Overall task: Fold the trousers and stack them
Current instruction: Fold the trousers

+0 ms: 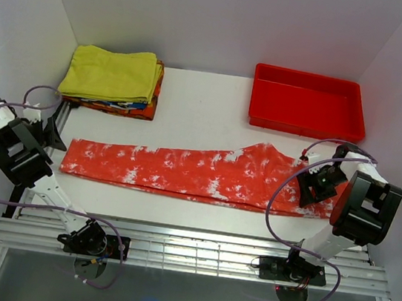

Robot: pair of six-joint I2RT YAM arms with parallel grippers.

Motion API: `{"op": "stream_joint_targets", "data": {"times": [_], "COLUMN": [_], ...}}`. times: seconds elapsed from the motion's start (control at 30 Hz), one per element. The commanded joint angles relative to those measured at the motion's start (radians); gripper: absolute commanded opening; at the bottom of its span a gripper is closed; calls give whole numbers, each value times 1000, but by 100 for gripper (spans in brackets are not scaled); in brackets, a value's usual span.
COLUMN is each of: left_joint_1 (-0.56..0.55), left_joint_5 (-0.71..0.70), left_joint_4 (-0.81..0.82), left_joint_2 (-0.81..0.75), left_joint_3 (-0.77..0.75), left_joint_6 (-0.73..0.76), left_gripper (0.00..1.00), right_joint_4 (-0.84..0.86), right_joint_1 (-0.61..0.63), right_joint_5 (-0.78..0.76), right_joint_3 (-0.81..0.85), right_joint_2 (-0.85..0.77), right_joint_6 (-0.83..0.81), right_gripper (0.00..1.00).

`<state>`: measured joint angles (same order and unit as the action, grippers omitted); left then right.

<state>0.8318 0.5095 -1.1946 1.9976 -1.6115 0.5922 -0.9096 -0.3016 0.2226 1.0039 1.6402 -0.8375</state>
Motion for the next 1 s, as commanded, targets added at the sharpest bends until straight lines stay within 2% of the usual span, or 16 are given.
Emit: {"op": "stream_joint_targets", "data": {"times": [0.0,0.17,0.4,0.53,0.6,0.63,0.73,0.77,0.97], "left_joint_1": [20,20,15,13,13,13,15,15,29], "left_joint_5": [26,8,20,108,144,158,184,188,158], "left_joint_4": [19,108,202,188,150,139,81,66,-59], "left_joint_2": [-5,6,36,41,20,9,-37,-52,-80], "left_joint_3": [69,177,303,320,295,283,213,190,-82], "left_joint_6": [44,5,-60,-60,-55,-57,-54,-57,-65], "left_gripper": [93,79,67,52,41,29,15,0,0], "right_joint_4": [35,23,-14,-29,-41,-41,-49,-51,-69], "right_joint_1": [-10,-10,-10,-10,-10,-8,-8,-5,51], "right_joint_5": [-29,-20,-2,14,20,21,44,52,136], "right_joint_3": [7,30,67,65,67,65,67,67,76], "right_joint_2": [17,21,27,26,18,14,6,6,-20], "right_joint_6": [1,14,23,25,23,23,25,29,60], "right_gripper": [73,73,73,72,71,70,69,69,68]}}
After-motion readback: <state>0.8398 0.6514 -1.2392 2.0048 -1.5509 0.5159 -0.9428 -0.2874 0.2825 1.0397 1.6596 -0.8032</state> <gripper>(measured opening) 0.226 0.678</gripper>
